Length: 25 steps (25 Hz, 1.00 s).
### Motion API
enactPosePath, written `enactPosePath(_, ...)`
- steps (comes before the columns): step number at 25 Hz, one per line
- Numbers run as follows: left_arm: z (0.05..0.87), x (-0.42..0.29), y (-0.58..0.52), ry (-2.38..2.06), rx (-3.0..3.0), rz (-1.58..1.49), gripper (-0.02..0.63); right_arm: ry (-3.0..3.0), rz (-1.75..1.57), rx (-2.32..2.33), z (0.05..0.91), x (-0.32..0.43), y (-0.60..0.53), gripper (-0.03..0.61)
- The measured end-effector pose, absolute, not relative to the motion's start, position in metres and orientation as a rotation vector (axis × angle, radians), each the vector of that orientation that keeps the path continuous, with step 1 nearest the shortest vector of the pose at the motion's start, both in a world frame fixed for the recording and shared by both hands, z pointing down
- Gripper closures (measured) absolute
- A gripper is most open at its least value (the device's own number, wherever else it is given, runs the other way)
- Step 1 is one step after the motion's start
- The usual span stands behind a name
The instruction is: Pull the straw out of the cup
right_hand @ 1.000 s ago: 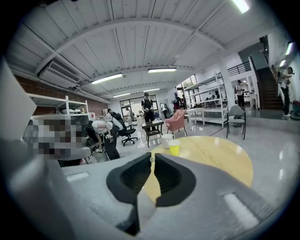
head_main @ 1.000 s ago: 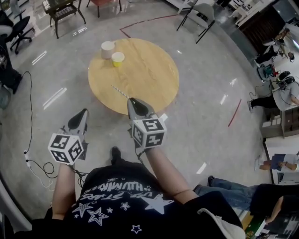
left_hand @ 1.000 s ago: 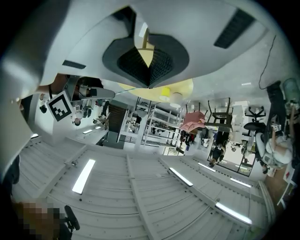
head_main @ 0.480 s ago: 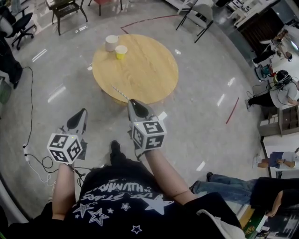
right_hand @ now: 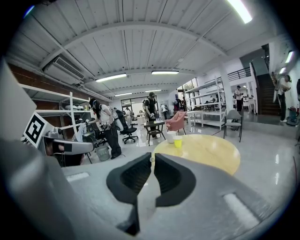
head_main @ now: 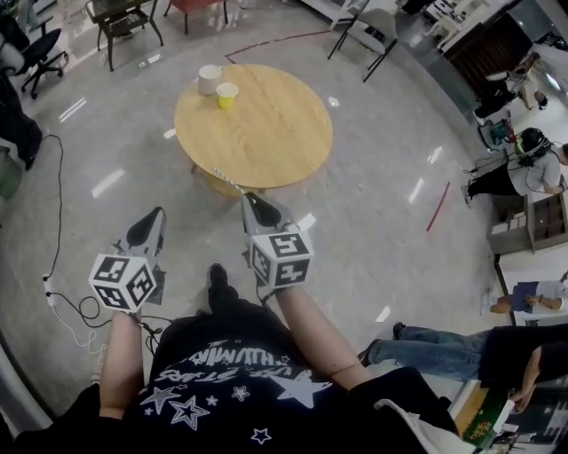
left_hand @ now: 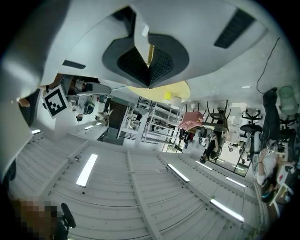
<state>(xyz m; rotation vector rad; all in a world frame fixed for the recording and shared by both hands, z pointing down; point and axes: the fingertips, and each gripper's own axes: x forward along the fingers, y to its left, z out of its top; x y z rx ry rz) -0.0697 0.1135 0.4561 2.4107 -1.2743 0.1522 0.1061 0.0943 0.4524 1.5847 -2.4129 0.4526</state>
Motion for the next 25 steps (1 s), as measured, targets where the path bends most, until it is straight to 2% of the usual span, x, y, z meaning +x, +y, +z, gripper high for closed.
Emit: enactPosePath(25, 0.454, -0.073, 0.146, -1.276, 2.418, 0.166, 0.607, -2.410, 0.425, 1.521, 0.455, 0.092, 0.126, 0.558)
